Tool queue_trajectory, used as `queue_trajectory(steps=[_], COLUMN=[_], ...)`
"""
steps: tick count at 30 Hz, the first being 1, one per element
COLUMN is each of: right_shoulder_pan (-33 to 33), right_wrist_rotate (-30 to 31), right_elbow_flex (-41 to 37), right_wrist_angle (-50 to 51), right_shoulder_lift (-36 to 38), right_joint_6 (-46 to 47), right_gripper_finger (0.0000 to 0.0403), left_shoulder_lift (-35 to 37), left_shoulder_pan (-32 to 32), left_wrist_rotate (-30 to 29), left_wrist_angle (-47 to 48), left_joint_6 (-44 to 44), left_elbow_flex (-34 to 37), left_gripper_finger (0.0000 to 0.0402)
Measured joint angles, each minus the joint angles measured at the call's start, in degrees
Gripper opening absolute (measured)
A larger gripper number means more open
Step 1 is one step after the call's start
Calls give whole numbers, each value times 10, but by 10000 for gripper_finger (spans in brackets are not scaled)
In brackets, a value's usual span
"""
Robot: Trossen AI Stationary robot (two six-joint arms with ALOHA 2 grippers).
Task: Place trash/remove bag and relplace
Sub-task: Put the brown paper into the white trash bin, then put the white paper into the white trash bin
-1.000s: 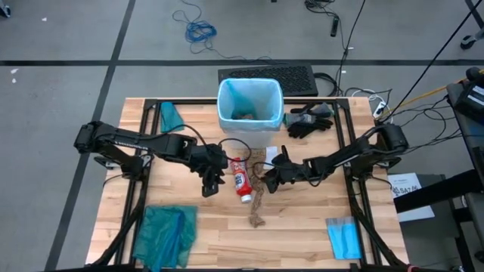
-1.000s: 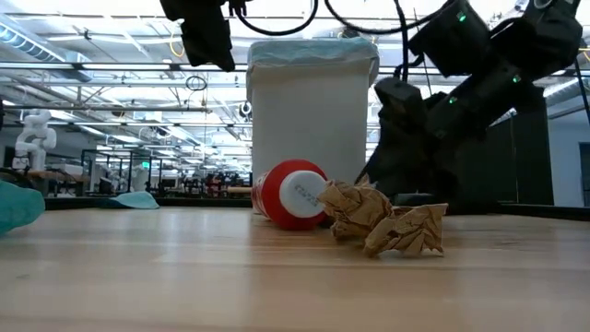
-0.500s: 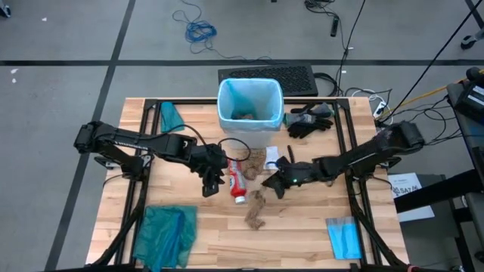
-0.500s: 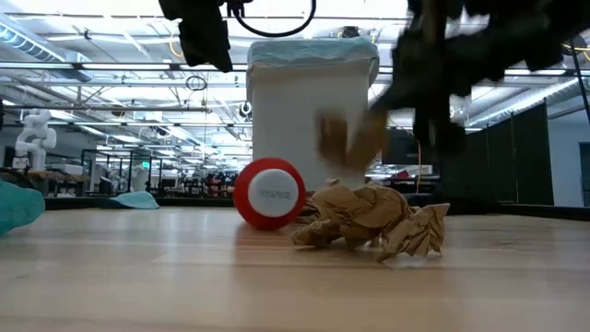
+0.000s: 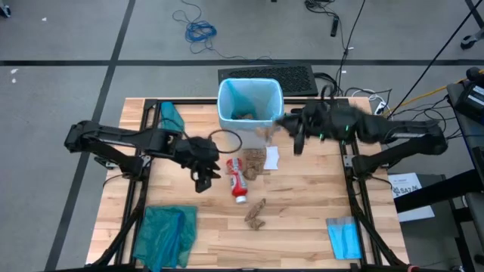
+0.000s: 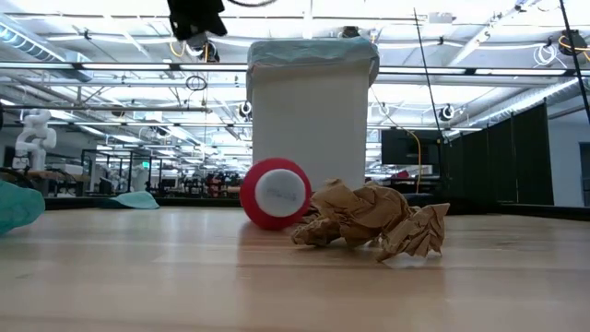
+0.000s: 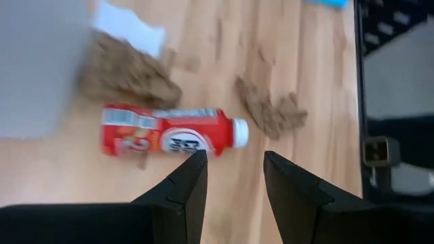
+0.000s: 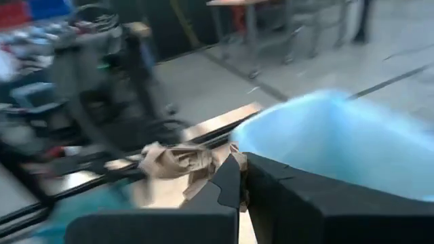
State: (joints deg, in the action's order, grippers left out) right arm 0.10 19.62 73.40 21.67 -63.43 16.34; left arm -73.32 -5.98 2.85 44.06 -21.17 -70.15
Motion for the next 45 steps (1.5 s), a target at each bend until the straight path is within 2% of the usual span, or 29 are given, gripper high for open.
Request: queue_trajectory(steps=[5,9,14,18,21,26,29,32,38,42,45], right_shoulder_pan=[-108,-186,-230,-242,-242,-245,-248,-238,-187,-141,-124], right_wrist_rotate=[-25,-111,-158,-260,-286,-287,-292,-277,-210,-176,-153], right_elbow_flex=[92,99,98,98,98,99,99,99,90,8,-101], right_wrist_angle=[60,68,50,-11,-31,-32,-1,65,250,241,179], right_shoulder_lift=[-56,-112,-187,-201,-197,-164,-131,-85,-24,28,82], right_joint_6=[-80,-85,-103,-118,-116,-91,-76,-76,-64,-17,35], right_gripper_finger=[0,0,3,42,91,173,196,197,170,152,142], left_shoulder_lift=[31,39,37,36,36,36,36,36,36,36,36], left_shoulder_pan=[0,0,0,0,0,0,0,0,0,0,0], left_wrist_rotate=[-67,-76,-78,-79,-79,-79,-79,-79,-79,-79,-79], left_wrist_angle=[-16,-33,-33,-31,-31,-30,-28,-27,-27,-28,-28], left_joint_6=[5,5,5,5,5,5,5,5,10,20,20], left_elbow_flex=[0,0,0,0,0,0,0,0,0,0,0], left_gripper_finger=[141,141,141,141,141,141,141,141,141,141,141])
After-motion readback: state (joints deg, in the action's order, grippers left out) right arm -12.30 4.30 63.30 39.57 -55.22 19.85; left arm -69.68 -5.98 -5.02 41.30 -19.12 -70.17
